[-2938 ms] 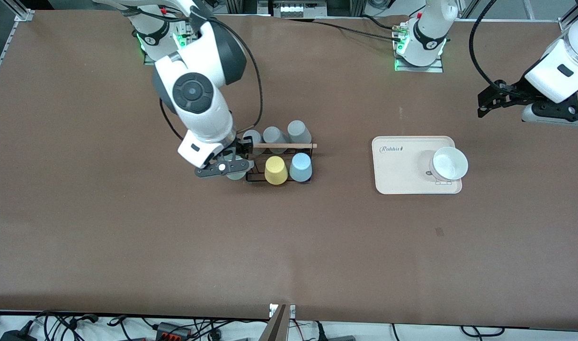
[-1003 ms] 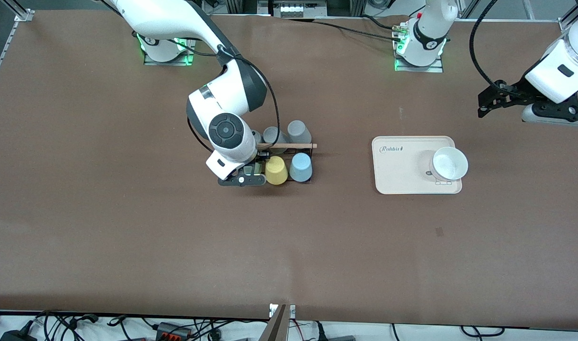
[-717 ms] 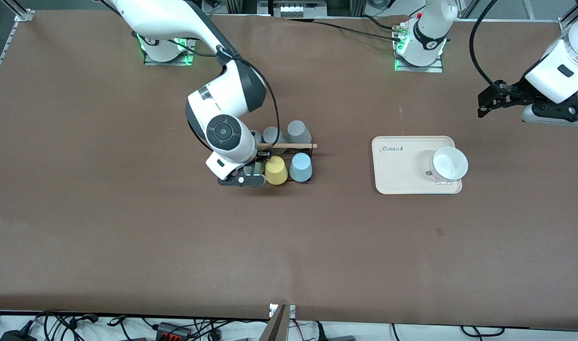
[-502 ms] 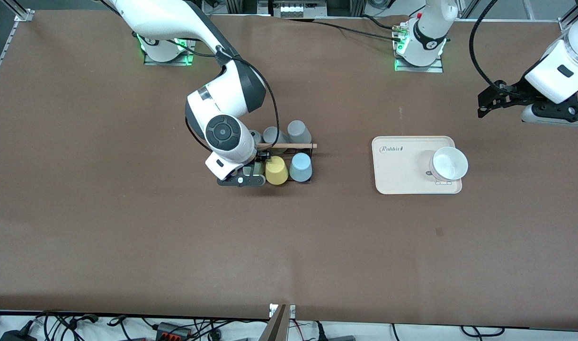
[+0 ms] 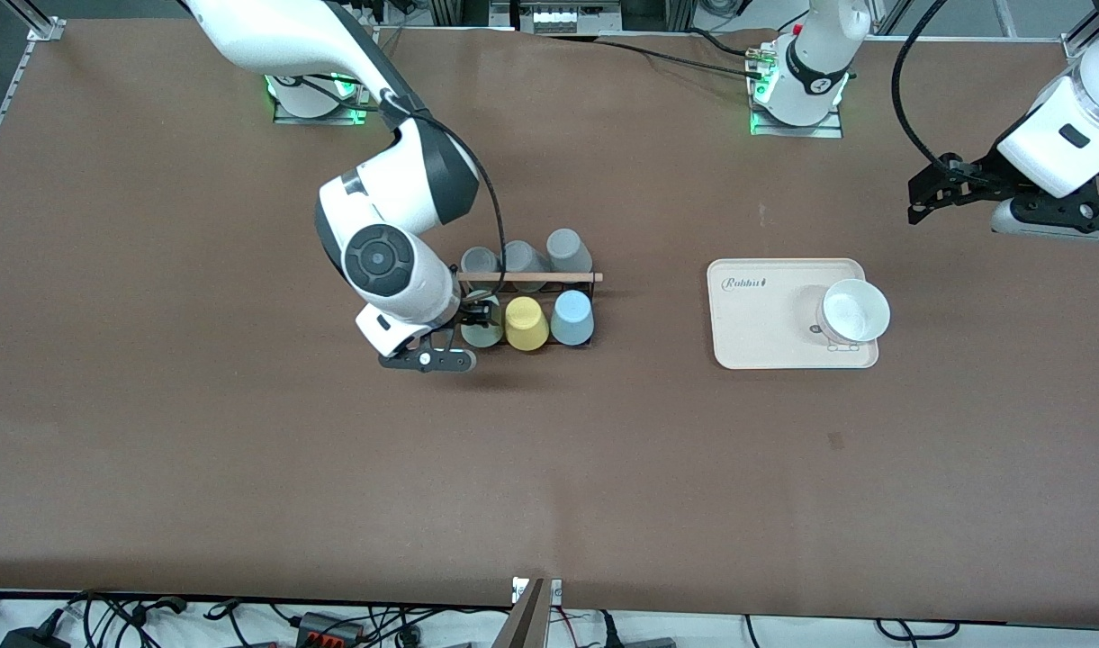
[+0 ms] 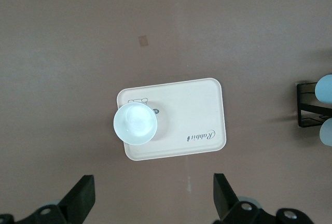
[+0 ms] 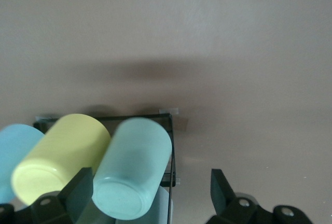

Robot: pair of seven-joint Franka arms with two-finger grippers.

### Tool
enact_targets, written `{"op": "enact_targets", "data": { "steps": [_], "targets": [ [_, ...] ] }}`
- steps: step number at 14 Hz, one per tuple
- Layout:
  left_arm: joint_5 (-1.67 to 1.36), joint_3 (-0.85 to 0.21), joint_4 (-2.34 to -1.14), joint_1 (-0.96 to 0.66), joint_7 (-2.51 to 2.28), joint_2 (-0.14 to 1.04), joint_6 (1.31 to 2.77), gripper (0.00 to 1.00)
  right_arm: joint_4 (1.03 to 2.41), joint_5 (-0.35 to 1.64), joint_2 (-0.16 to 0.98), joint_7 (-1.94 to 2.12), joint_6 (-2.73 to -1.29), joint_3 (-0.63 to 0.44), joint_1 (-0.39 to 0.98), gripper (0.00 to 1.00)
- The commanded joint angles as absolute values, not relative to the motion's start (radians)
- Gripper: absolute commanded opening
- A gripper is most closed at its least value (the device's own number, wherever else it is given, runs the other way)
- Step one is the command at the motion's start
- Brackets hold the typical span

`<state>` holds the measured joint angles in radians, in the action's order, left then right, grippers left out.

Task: Hang scattered cups on rack with three cups
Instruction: 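Open the right gripper and withdraw it from the rack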

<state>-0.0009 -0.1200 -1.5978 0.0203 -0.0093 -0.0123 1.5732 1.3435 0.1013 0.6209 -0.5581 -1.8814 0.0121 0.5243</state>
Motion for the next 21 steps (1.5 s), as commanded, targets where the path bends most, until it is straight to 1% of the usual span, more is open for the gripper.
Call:
{"op": "enact_targets", "data": {
  "steps": [1, 4, 6, 8, 10, 13, 16, 21],
  "targets": [
    [-0.014, -0.123, -1.568, 0.025, 0.011, 0.002, 1.56, 1.0, 1.338, 0.112, 0.569, -0.548, -1.835, 0.018, 0.493, 1.0],
    [-0.014, -0.123, -1.568, 0.026, 0.011, 0.002, 1.56, 1.0, 1.338, 0.098, 0.508, -0.549, -1.815, 0.018, 0.424, 1.0],
    [-0.014, -0.123, -1.568, 0.026, 0.011, 0.002, 1.56, 1.0, 1.338, 0.097, 0.47, -0.546, -1.813, 0.021, 0.347, 1.0],
    [-0.014, -0.123, -1.568, 0.025, 0.011, 0.002, 1.56, 1.0, 1.336, 0.095, 0.431, -0.54, -1.789, 0.014, 0.312, 1.0],
    [-0.014, -0.124, -1.568, 0.025, 0.011, 0.002, 1.56, 1.0, 1.316, 0.092, 0.405, -0.439, -1.726, 0.015, 0.263, 1.0],
    [-0.014, -0.123, -1.568, 0.026, 0.012, 0.002, 1.56, 1.0, 1.312, 0.048, 0.362, -0.246, -1.68, 0.017, 0.149, 1.0],
    [-0.014, -0.123, -1.568, 0.026, 0.012, 0.002, 1.56, 1.0, 1.312, 0.041, 0.322, -0.115, -1.657, 0.017, 0.056, 1.0],
    [-0.014, -0.123, -1.568, 0.026, 0.012, 0.002, 1.56, 1.0, 1.312, 0.041, 0.291, 0.015, -1.657, 0.017, -0.044, 1.0]
  ]
}}
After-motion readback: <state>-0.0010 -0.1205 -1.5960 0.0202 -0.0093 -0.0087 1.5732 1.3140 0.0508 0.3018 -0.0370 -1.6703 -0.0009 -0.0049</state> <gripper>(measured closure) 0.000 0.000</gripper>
